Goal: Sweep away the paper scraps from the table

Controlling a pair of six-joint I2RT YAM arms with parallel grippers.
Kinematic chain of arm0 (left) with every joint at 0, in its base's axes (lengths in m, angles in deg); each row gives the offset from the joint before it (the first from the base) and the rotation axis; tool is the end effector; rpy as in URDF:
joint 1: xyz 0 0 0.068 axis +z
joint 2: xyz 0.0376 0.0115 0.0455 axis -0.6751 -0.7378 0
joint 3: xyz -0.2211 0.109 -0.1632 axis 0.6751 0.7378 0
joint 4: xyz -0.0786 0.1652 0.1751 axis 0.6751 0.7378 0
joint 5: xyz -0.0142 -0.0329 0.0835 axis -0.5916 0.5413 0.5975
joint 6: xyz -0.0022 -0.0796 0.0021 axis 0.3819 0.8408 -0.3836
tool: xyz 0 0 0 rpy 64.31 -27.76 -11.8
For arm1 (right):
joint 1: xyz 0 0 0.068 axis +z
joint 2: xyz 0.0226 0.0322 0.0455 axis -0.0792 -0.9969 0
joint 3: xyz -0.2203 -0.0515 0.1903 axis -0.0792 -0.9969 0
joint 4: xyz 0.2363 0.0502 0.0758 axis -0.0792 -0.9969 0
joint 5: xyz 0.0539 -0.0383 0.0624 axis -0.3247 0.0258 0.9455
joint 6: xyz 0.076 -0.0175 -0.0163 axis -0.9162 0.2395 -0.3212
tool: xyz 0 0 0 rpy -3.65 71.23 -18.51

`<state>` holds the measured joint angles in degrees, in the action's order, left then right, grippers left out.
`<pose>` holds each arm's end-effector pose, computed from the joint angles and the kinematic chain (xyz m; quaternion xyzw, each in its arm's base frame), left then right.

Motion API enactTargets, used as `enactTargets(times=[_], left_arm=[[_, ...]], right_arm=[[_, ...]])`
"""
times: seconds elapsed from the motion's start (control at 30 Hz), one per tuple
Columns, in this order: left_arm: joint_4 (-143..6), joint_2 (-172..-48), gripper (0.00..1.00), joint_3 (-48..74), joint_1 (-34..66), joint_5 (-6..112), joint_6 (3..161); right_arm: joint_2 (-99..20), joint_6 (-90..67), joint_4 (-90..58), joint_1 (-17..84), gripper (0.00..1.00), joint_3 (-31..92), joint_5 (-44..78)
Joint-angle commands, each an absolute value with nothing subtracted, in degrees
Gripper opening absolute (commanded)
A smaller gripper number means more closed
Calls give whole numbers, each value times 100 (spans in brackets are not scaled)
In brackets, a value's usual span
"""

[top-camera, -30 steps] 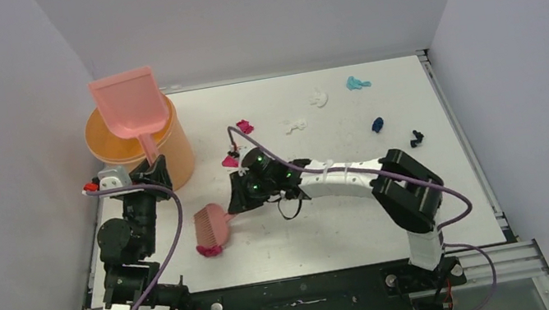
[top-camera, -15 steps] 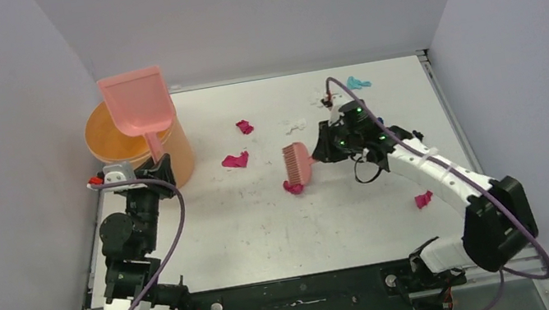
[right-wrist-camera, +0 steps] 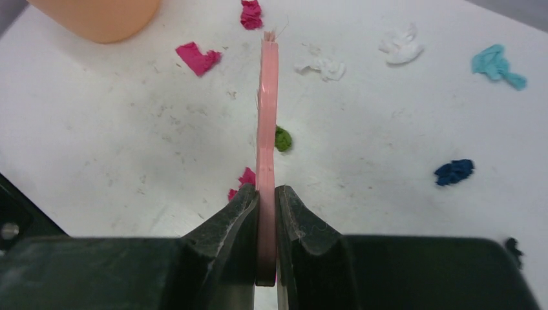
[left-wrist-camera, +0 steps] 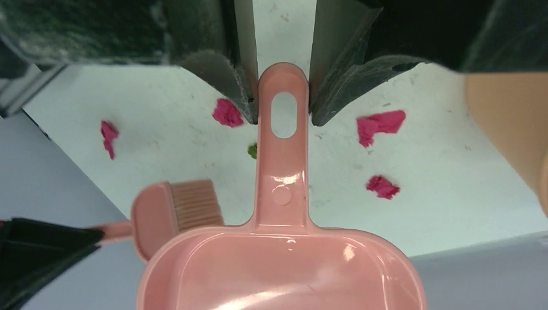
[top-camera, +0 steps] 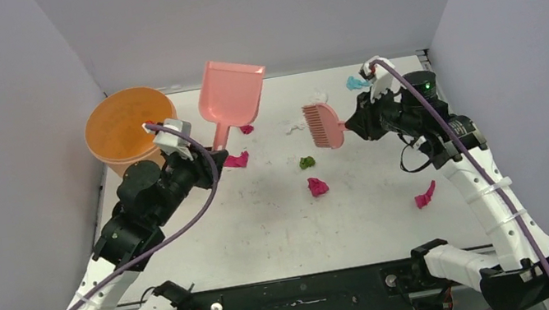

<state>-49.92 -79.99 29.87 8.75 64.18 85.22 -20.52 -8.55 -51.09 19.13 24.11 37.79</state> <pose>0.1531 -0.0982 0.4017 0.1080 0.7389 -0.2557 0.6140 0.2138 0.0891 0.3933 -0.2008 0.8185 0.2869 0.4555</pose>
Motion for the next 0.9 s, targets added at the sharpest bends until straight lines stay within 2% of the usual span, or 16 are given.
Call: enactTargets(times=[0.0,0.13,0.33,0.6,0.73,0.87], left_arm=[[-3204,-8135,0,2134,300,6701,8655],[-2398,-8326,0,2118,-299,6341,9079],[-1825,-8587,0,2521,-1575,6923,9688],[-1276,-9848,0,2496,-2940,7336,10035],[-1276,-10468,0,2489,-3259,7561,10273],[-1920,-10623,0,2790,-3330,7460,10521]], right_arm=[[-1998,568,-5911,1870,5,2892,3095],[-2132,1106,-6144,1874,5,2919,2268],[-2190,1676,-6123,1888,5,2370,1716],[-1930,1570,-5978,1941,5,1721,1879],[-1898,1304,-5886,1957,5,1591,2288],[-1901,1066,-5671,2243,5,1429,2319]])
